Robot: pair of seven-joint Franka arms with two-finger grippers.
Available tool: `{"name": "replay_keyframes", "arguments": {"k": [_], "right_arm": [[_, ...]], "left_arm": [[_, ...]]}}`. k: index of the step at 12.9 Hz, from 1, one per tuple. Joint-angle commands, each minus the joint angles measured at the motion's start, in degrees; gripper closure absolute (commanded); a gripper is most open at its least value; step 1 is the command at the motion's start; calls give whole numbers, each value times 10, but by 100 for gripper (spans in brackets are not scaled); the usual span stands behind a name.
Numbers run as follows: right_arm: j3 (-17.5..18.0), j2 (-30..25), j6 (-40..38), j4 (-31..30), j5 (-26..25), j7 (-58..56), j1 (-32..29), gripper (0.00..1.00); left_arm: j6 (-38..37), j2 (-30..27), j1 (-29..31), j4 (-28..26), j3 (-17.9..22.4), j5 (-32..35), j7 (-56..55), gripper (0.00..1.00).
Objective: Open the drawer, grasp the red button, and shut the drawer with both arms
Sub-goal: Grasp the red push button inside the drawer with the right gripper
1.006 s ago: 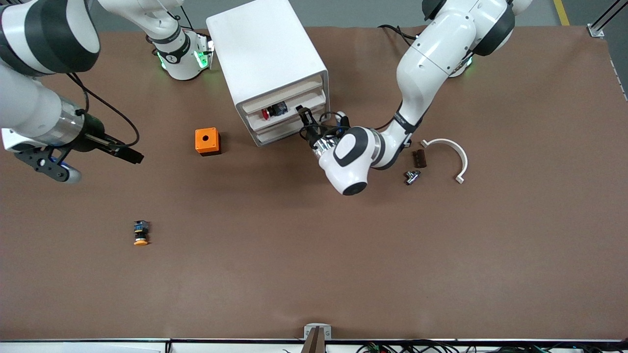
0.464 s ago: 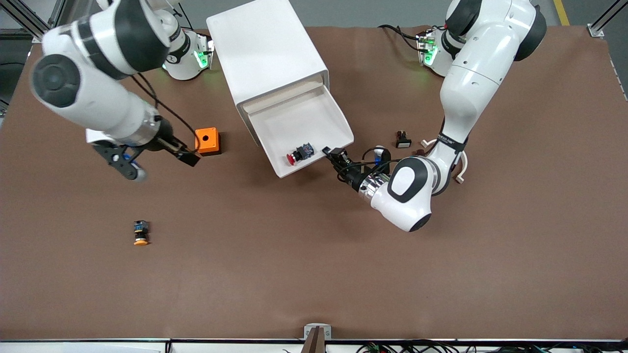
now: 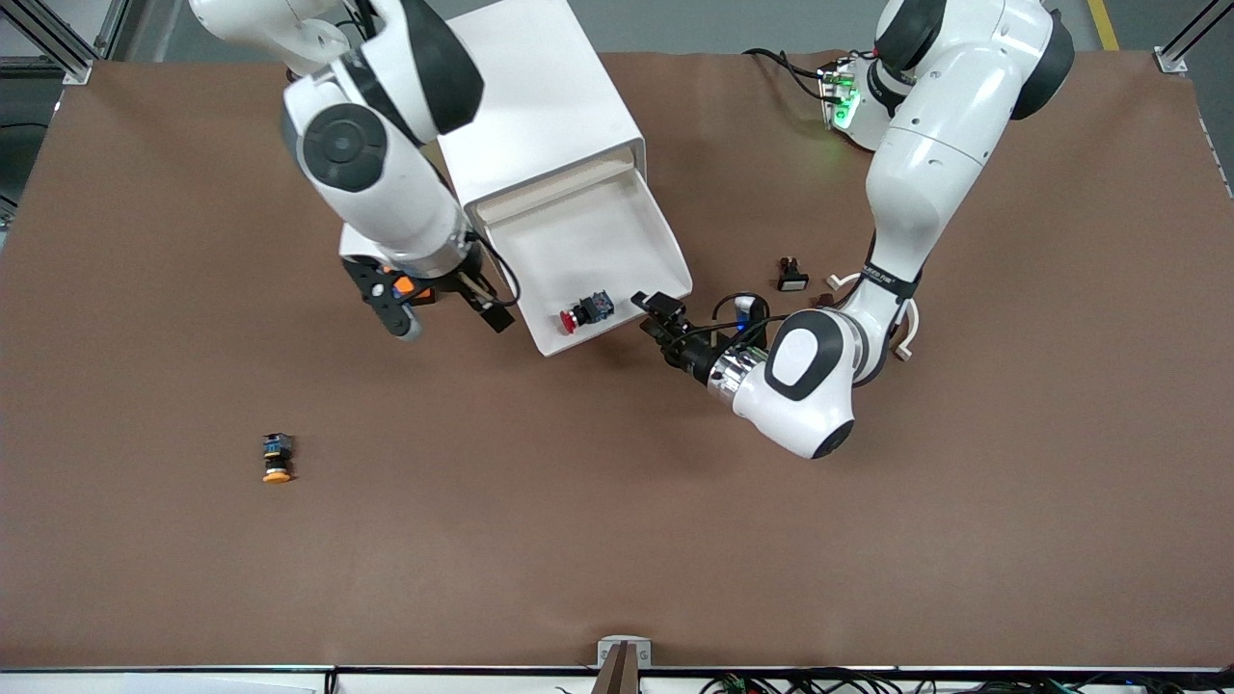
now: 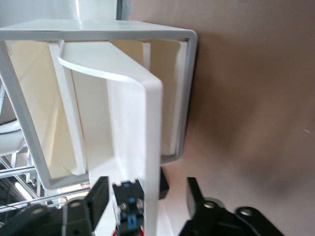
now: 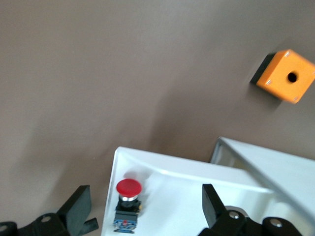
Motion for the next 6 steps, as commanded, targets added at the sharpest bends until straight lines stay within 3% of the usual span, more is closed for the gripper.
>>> {"name": "replay_keyframes", "arguments": {"k": [1, 3, 6], "right_arm": [[-6, 24, 55, -9, 10, 60, 32, 0], [-6, 42, 74, -10, 10, 99, 55, 0], [-7, 65, 101, -10, 9, 129, 80, 0]], "left_arm": [[-2, -19, 3, 8, 25, 48, 30, 1], [-2, -24, 6, 16, 41, 93, 61, 1], [-2, -45, 9, 19, 77, 97, 156, 1]]}}
